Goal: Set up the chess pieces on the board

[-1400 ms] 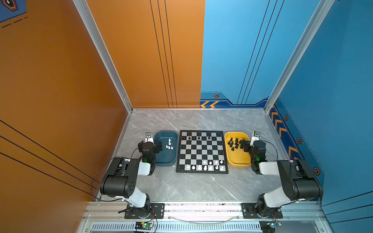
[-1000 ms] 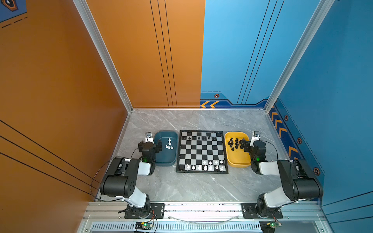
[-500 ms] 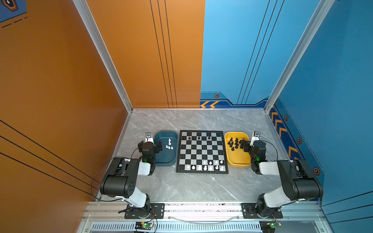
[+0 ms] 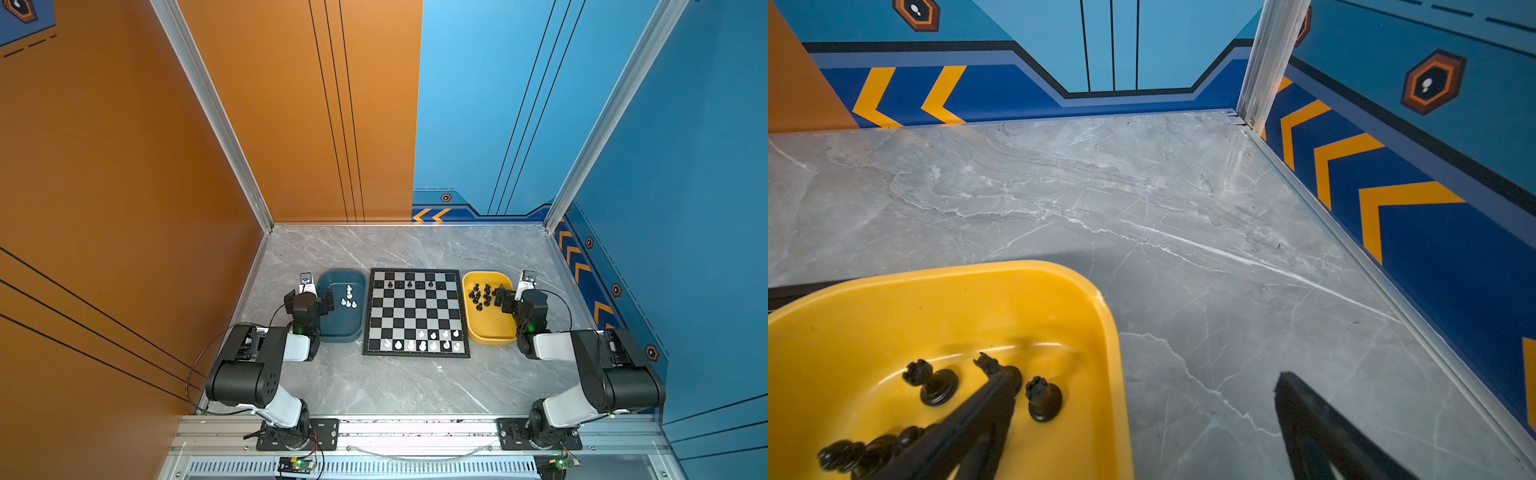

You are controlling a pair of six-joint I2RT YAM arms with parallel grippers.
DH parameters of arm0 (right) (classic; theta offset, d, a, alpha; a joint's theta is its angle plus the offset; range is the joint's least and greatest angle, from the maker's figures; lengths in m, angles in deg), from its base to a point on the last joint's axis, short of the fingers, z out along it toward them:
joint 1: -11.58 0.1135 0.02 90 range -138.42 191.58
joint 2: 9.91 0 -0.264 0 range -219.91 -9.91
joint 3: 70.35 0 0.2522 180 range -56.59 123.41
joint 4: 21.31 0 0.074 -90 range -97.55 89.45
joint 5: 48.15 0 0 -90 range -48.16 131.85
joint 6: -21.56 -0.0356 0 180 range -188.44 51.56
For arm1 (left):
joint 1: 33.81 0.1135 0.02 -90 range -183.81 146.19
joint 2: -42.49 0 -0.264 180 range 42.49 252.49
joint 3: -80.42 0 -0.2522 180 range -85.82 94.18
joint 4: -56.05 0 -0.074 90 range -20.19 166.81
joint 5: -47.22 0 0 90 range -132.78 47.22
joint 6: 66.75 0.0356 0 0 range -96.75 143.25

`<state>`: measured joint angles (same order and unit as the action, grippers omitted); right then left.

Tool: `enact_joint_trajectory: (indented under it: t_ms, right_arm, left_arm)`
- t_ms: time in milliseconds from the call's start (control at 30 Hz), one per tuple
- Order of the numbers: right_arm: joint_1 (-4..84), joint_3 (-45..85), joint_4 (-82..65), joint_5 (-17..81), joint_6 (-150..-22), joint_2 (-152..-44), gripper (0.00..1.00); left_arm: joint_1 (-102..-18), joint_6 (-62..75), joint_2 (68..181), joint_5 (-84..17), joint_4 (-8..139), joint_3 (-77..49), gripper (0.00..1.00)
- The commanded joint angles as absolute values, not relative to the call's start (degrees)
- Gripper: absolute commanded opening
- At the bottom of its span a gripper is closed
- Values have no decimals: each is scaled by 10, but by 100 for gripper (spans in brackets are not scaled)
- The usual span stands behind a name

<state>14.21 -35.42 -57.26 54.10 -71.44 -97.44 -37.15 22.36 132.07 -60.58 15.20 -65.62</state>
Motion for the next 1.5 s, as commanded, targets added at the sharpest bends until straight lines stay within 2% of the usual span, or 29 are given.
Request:
enact_joint_trajectory:
  t_ms: [0,67,200,300,467,633,800,967,1267,1467]
  right_arm:
    - [141,-350,-575,542,-723,-976,98]
    - [141,-340,-555,551,-726,-963,95]
    - [140,-285,-378,560,-729,-863,94]
    - [139,-243,-254,560,-731,-783,95]
    - [148,-149,-28,551,-779,-699,95]
    - [167,-59,131,520,-822,-681,93]
    - [184,43,275,483,-850,-720,85]
    - [209,124,367,439,-856,-794,72]
    - [236,224,415,417,-855,-952,50]
    - [242,280,428,406,-850,-1039,40]
  left_arm:
    - [-374,223,1318,-607,156,-650,96]
    - [-374,229,1304,-603,175,-643,89]
    - [-374,231,1206,-592,346,-592,89]
    - [-376,230,1132,-569,414,-568,88]
    - [-381,195,1048,-463,542,-506,87]
    - [-413,177,1033,-375,650,-435,87]
    - [-458,179,1047,-321,691,-392,83]
    - [-482,184,1072,-298,713,-363,81]
    - [-501,183,1102,-301,697,-346,80]
    - [-511,183,1121,-301,689,-330,80]
